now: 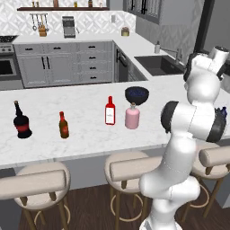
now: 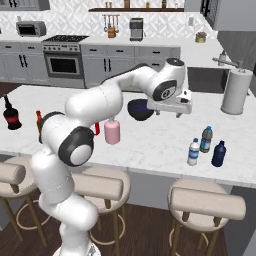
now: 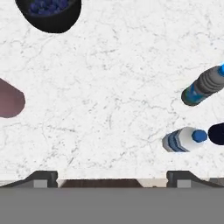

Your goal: Move the plastic bottles in the middle to the plastics group, and the glass bottles in the middle to the glass group.

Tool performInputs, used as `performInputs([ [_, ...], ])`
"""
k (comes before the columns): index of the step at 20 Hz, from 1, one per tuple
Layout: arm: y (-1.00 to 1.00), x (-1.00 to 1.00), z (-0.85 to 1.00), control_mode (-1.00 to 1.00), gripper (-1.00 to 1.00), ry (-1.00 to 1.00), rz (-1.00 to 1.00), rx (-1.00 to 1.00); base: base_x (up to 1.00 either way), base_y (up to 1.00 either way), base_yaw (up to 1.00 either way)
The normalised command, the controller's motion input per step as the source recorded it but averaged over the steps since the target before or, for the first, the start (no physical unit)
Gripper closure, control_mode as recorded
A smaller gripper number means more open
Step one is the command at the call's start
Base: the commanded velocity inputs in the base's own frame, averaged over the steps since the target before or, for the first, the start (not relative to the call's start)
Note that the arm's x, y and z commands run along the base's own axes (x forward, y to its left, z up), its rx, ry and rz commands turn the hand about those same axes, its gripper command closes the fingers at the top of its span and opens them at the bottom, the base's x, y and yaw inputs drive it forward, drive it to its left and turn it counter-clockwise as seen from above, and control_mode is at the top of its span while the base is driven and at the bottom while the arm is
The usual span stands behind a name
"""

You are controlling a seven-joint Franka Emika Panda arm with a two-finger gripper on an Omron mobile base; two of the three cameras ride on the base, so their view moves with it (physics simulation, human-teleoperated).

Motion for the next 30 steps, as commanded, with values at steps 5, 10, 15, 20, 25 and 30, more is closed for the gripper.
performInputs([
  [5, 1.0, 0.0, 0.31, -1.0, -1.0, -0.01, 0.15, -0.01, 0.0, 0.0, 0.0],
  [10, 0.99, 0.0, 0.04, -1.0, -1.0, 0.0, 0.15, 0.0, 0.0, 0.0, 0.0],
  [15, 0.95, 0.03, 0.0, -1.0, -1.0, 0.0, 0.16, 0.0, 0.0, 0.0, 0.0],
  [20, 0.74, 0.16, -0.05, -1.0, -1.0, 0.01, 0.07, 0.0, 0.0, 0.0, 0.0],
  [25, 0.71, 0.35, -0.33, -1.0, -1.0, 0.0, 0.0, 0.0, 0.0, 0.0, 0.0],
  [30, 0.36, 0.73, -0.21, -1.0, -1.0, 0.0, -0.02, 0.0, 0.0, 0.0, 0.0],
])
